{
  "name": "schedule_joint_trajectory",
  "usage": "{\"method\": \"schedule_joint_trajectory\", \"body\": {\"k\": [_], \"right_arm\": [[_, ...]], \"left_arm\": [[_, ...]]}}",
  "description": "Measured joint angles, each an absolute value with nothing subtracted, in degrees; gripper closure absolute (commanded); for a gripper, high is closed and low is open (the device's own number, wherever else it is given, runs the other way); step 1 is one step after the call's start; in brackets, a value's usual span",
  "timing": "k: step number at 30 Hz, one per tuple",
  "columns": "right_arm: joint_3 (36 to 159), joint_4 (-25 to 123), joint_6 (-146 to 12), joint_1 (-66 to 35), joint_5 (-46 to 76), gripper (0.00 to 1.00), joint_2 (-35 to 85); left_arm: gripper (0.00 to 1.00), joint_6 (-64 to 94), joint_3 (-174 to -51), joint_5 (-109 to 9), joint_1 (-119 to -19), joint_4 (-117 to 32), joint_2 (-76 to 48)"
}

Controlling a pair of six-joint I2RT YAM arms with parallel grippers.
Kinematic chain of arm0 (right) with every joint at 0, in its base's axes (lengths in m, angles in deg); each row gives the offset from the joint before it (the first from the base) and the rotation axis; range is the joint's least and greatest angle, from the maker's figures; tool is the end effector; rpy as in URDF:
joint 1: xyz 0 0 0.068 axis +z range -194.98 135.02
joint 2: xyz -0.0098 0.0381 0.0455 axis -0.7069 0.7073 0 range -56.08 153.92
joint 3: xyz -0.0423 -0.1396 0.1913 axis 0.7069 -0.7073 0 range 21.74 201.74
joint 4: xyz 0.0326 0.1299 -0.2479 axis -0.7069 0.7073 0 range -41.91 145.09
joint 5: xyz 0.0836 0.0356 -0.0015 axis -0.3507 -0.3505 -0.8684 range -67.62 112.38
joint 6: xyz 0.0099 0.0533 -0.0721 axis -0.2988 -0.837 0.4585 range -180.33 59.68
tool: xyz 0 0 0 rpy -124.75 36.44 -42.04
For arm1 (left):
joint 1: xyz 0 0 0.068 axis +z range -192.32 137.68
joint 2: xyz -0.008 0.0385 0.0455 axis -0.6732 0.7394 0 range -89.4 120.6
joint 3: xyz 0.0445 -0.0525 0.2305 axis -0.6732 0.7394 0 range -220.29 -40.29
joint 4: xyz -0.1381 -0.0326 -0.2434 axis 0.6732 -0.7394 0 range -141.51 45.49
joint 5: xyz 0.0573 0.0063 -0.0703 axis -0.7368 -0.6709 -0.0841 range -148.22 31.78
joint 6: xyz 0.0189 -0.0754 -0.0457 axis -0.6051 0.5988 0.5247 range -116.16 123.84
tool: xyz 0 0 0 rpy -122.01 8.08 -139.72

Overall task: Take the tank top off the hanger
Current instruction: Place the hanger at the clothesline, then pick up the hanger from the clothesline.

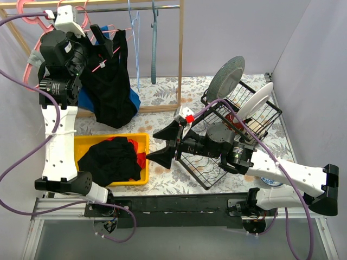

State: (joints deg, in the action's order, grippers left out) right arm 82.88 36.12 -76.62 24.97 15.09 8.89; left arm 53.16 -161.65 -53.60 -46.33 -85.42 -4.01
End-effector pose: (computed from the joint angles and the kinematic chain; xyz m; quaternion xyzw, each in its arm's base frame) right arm 0.1086 0.3274 0.3863 -0.3380 0.5617 0.5459 0.5218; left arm 0.3344 -0.0299 0.5351 -0.2585 0.6900 -0.3297 0.5902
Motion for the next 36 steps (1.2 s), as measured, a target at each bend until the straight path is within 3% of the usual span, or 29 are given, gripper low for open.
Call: {"method": "schedule_joint_trajectory", "body": {"k": [10,21,28,36], "right_arm": [[82.7,35.2,-76.7,25.0,14.3,0.07,9.4],[81.8,33.9,-76.8,25.0,14.3,0.07,9.3],[81.8,33.8,-76.8,25.0,14.3,0.07,9.3],[81.8,33.7,-76.6,25.0,14.5,0.07,8.4]], "left_arm": [[0.20,50.1,-164.8,-60.0,-43.9,-84.0,-1.7],[0.41,51.6,-163.9,-53.0,-39.9,-86.4,1.2],[0.64,51.7,-163.2,-47.7,-39.9,-85.7,1.3],[0.65,51.8,-161.7,-46.1,-39.9,-84.4,1.3]]}}
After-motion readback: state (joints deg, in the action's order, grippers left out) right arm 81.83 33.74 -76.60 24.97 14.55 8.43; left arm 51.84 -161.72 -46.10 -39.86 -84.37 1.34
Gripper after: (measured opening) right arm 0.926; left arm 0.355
